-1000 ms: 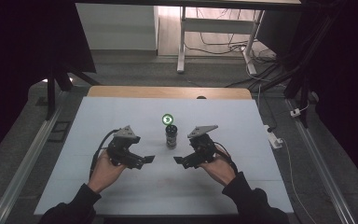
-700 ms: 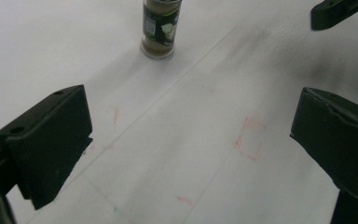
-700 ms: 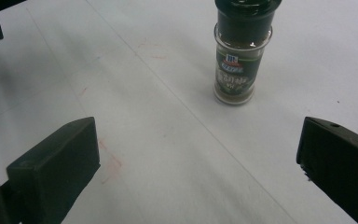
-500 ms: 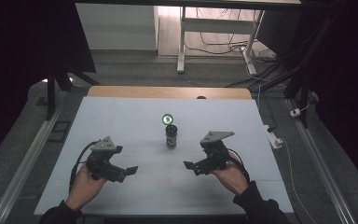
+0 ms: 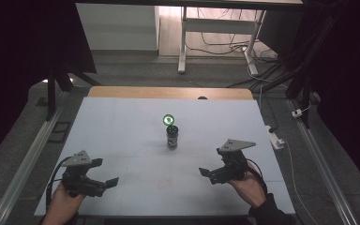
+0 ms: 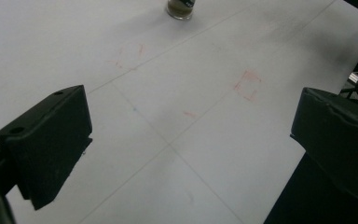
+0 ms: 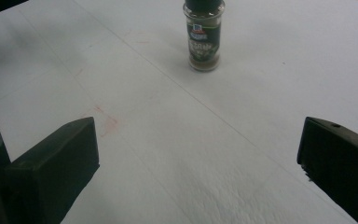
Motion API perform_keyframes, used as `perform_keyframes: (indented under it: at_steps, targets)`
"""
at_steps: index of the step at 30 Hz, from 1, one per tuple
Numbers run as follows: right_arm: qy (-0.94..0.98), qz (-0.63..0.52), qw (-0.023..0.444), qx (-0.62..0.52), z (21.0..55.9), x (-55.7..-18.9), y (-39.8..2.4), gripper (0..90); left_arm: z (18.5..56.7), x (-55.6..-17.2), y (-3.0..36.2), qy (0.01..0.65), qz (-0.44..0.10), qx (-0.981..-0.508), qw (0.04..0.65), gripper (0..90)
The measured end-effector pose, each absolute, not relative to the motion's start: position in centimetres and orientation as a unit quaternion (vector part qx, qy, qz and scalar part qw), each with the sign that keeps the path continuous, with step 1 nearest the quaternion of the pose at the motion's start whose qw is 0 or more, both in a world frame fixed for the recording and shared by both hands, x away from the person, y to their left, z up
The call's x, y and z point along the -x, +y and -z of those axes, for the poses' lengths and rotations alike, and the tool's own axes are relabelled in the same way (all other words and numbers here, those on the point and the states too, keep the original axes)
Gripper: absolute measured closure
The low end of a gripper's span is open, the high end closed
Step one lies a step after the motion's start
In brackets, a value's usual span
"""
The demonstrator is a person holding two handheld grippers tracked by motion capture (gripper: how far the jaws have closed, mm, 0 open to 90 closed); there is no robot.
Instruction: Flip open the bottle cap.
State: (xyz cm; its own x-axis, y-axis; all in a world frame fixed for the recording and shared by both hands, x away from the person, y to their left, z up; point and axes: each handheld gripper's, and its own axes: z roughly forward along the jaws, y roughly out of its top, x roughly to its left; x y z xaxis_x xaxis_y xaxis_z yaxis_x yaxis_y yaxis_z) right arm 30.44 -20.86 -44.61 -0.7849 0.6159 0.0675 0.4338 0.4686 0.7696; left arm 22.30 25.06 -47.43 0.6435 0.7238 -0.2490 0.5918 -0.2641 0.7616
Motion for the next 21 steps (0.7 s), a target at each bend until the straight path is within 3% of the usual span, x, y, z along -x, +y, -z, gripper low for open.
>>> perform_keyframes:
  at_steps: [21]
  targets:
    - [0.816,-0.409,0.146,-0.381,45.0,-27.0,-27.7,0.0,47.9,-19.3,28.6,0.451,-0.094,-0.772,0.437,0.0]
